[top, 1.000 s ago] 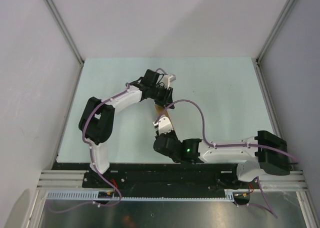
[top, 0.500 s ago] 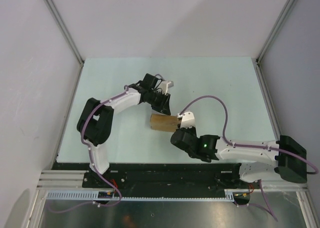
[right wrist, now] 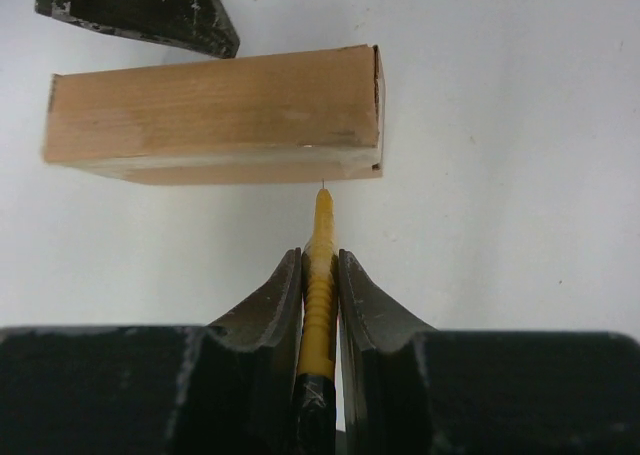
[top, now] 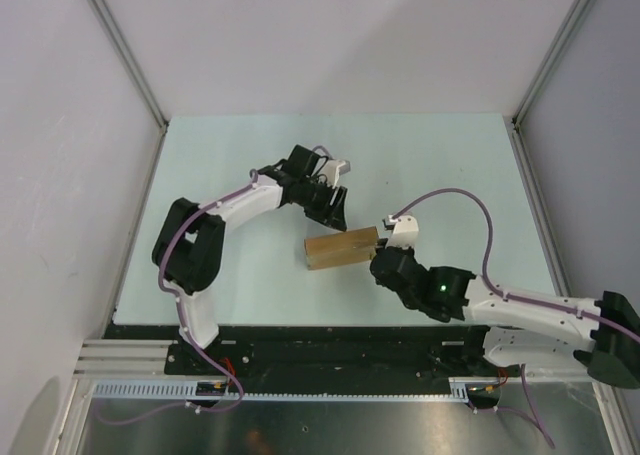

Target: Unpack the express box

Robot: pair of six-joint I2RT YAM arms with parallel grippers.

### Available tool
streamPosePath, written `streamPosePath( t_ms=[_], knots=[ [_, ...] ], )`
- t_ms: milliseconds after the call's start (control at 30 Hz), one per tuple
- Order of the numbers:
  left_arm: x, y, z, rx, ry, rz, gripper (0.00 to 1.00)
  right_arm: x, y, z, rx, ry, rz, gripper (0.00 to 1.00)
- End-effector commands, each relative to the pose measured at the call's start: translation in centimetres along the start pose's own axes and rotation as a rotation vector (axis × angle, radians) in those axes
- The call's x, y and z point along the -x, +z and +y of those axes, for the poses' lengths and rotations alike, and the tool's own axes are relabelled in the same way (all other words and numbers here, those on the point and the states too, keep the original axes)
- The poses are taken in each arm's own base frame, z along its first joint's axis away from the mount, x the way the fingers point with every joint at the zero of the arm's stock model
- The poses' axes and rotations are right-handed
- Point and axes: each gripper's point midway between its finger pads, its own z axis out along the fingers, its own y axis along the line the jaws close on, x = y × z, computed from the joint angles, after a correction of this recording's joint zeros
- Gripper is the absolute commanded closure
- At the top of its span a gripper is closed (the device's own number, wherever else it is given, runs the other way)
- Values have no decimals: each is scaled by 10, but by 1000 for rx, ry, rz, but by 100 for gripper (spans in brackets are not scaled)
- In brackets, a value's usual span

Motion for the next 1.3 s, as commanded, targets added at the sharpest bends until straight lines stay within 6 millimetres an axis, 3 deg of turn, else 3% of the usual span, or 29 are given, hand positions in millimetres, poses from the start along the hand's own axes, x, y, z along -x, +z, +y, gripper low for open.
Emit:
streamPosePath(
  t_ms=[0, 167, 267, 500, 600, 667, 700, 867, 1000, 1167, 1267],
  knots=[
    [57, -40, -16, 73, 136, -170, 33, 7, -17, -4, 28, 96, -9, 100],
    [82, -61, -22, 126, 204, -245, 14, 14, -26, -22, -2, 149, -17, 100],
    [92, -72, -38, 86, 242, -279, 1, 19, -28, -37, -36, 195, -25, 100],
    [94, -82, -72, 18, 328, -304, 0, 36, -27, -69, -101, 290, -56, 100],
    [76, -76, -81, 52, 423, -276, 0, 46, -27, -74, -83, 315, -67, 100],
    [52, -63, -88, 60, 506, -223, 0, 52, -25, -76, -71, 331, -73, 100],
    [38, -53, -84, 104, 537, -185, 0, 53, -24, -78, -69, 336, -73, 100],
    [15, -28, -76, 140, 665, -95, 1, 56, -18, -77, -51, 330, -61, 100],
    [11, -16, -78, 128, 723, -66, 1, 55, -14, -76, -49, 322, -51, 100],
    [24, -6, -49, 279, 775, -58, 1, 55, -13, -76, -47, 325, -54, 100],
    [26, 2, -49, 262, 808, -55, 1, 55, -11, -76, -41, 331, -53, 100]
  ],
)
